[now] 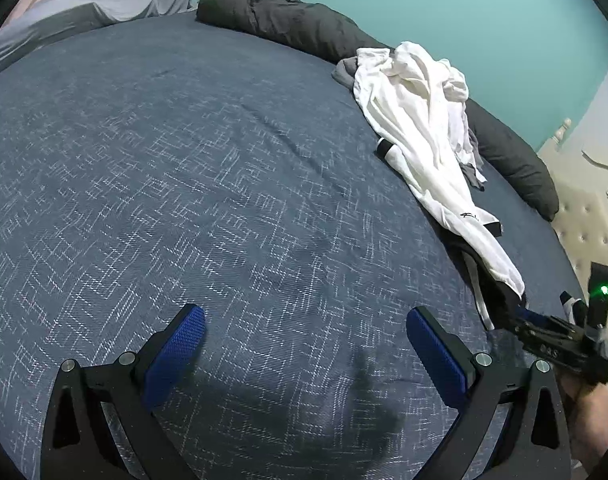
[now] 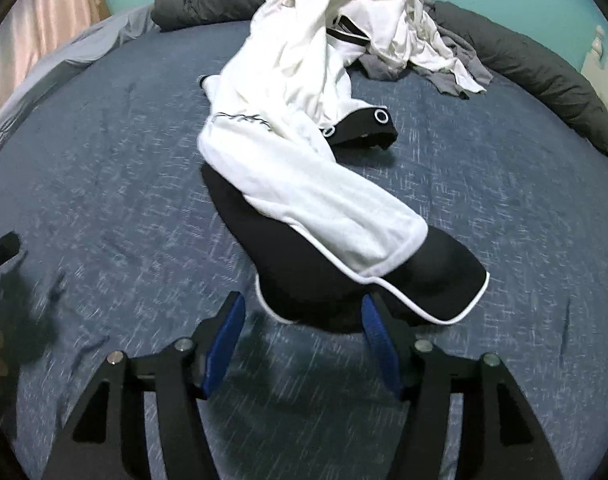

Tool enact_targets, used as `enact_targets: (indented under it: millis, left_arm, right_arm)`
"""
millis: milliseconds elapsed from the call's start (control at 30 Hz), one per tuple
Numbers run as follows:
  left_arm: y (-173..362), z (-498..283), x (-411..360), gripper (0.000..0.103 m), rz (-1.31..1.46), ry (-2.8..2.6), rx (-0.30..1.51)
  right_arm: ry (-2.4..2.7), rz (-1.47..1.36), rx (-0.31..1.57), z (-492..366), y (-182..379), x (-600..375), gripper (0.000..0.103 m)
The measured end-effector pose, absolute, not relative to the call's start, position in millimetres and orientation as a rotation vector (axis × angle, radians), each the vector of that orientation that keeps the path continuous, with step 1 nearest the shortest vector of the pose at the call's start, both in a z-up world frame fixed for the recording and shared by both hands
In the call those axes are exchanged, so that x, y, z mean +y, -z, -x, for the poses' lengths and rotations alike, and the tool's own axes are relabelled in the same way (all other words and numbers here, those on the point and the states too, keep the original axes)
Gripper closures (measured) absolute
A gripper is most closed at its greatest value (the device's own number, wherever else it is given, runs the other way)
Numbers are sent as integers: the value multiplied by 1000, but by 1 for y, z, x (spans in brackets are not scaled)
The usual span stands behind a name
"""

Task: Fold clothes
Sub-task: 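Pull the white garment out of the pile with the right gripper, then lay the white garment on the bed and open the right gripper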

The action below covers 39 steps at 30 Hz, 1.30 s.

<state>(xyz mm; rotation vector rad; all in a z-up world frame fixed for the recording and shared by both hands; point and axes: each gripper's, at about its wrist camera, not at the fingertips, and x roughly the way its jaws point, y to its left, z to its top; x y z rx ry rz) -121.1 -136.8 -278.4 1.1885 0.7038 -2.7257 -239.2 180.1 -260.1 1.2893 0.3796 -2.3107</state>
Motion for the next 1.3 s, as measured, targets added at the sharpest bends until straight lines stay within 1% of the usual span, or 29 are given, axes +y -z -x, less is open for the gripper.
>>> enact_targets:
  millis: [67,100,167,233,300,500,667,700,733,900,1033,1100,1167,1233,1300]
  left_arm:
    - [278,122,-135,0,-1194,2730,704]
    - [278,123,-134,0,-1197,2732,703]
    - [279,125,-131,0,-1204,2737,698]
    - [278,128,-127,0,-1212,2745,693]
    - [278,131,-122,0,-1217,2756,684]
    - [280,146,-100,0,-1259,2795,637]
    - [282,164,-75,0,-1294,2842,576]
    - [282,168,-69,0,-1302,2853,565]
    - [281,172,-63,0,-1306,2867,550]
    - [267,192,-37,1,-1281,2962,429]
    - [263,204,-25,2,-1282,2986,319]
    - [264,211,-22,6,-1307,2987,297]
    - [264,217,-16,14,-1326,2994,257]
    - [266,223,-7,16,-1351,3006,192]
    - [268,230,3,23,-1377,3019,120]
  right_arm:
    - [2325,-1293,372,247,261,181,45]
    - [2335,-1296,370,252,261,182,50]
    - [2357,-1296,363,260,260,184,53]
    - [2396,-1272,295,270,253,193,63]
    - [2431,-1270,239,275,246,201,66]
    - [2413,-1255,0,281,244,230,66]
    - [2378,-1196,-133,262,245,243,64]
    - [2372,-1175,-151,258,244,245,60]
    - [2366,-1155,-169,253,242,247,54]
    - [2349,-1132,-217,238,243,254,53]
    - [2345,-1095,-331,229,239,273,52]
    - [2344,-1068,-385,223,237,286,50]
    - [2340,-1070,-413,221,237,294,49]
    - [2335,-1073,-450,221,237,301,47]
    - [2327,-1075,-500,224,239,308,47]
